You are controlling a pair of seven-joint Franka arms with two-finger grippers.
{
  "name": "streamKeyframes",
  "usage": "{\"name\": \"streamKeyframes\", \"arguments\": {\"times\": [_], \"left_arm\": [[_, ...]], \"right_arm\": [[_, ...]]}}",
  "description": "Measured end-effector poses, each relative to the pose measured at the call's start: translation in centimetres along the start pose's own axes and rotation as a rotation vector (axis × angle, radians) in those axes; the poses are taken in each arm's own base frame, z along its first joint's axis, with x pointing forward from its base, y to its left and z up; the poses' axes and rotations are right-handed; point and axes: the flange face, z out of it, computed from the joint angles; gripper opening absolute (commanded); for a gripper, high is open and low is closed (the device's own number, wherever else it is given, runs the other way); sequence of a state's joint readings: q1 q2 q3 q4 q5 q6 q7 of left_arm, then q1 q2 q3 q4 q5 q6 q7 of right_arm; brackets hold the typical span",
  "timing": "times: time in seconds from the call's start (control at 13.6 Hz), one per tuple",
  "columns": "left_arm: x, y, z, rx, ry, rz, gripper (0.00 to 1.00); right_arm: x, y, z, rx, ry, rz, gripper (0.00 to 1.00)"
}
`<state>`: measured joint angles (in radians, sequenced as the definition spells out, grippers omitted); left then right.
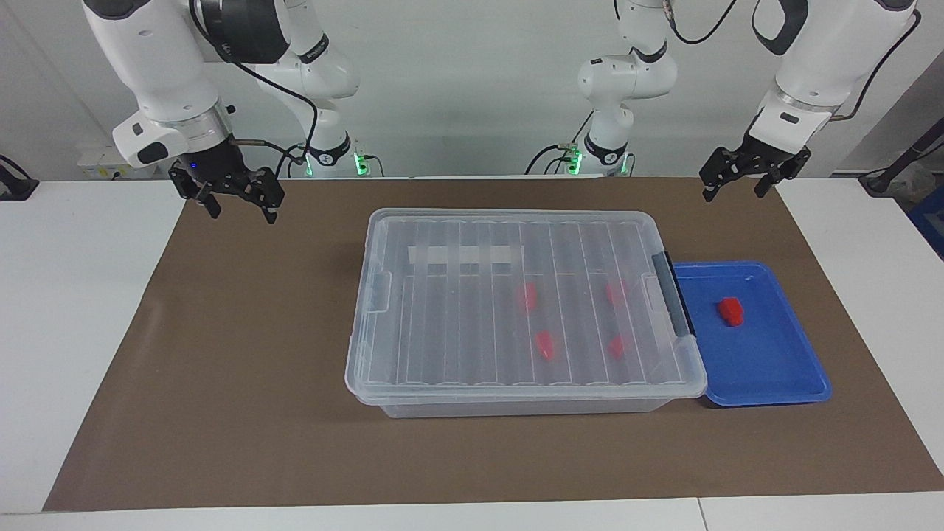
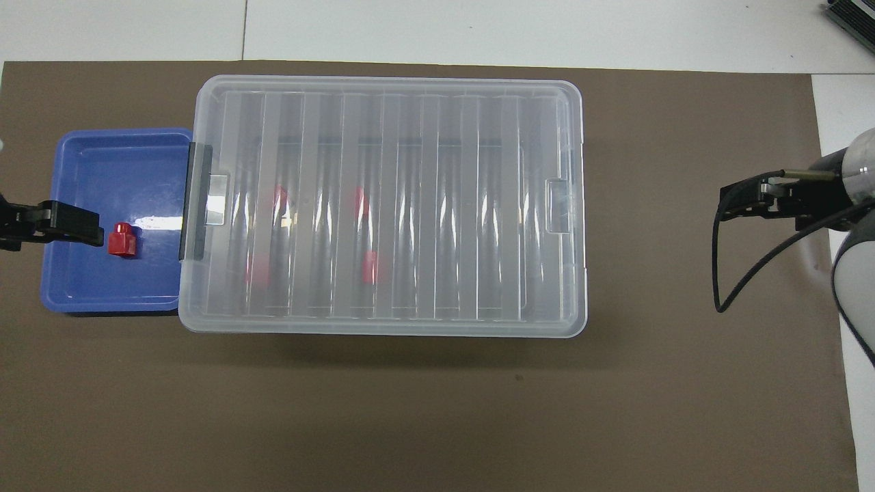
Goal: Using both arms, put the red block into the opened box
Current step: 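Reach the right gripper toward the handle of the clear lid, then grasp the clear lid's handle with the right gripper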
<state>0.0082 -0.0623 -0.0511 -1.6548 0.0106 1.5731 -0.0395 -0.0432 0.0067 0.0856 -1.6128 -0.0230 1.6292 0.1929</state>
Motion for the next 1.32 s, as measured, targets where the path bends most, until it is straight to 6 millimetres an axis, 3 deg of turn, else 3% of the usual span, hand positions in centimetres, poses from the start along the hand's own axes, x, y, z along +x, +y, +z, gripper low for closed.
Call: {"name": "streamKeyframes", "arguments": {"times": [0.37, 0.59, 0.73, 1.03, 1.32], "left_arm": [[0.0, 0.0, 0.0, 0.000, 0.000, 0.000, 1.00], [0.0, 0.0, 0.0, 0.000, 0.000, 0.000, 1.00], [0.0, 0.0, 0.0, 0.000, 0.000, 0.000, 1.00], [0.0, 0.0, 0.0, 0.000, 0.000, 0.000, 1.00], [0.0, 0.0, 0.0, 0.000, 0.000, 0.000, 1.00]], "right_arm": [[0.0, -0.3, 0.0, 0.002, 0.003, -0.004, 1.00], [0.1, -1.4, 0.4, 0.007, 0.026, -0.024, 1.00], [0.4, -3.1, 1.7, 0.016, 0.059, -0.044, 1.00], [0.5, -8.3, 5.0, 0.036, 0.096, -0.077, 1.00], [-0.4, -13.3, 7.9, 0.060, 0.127, -0.086, 0.92]]}}
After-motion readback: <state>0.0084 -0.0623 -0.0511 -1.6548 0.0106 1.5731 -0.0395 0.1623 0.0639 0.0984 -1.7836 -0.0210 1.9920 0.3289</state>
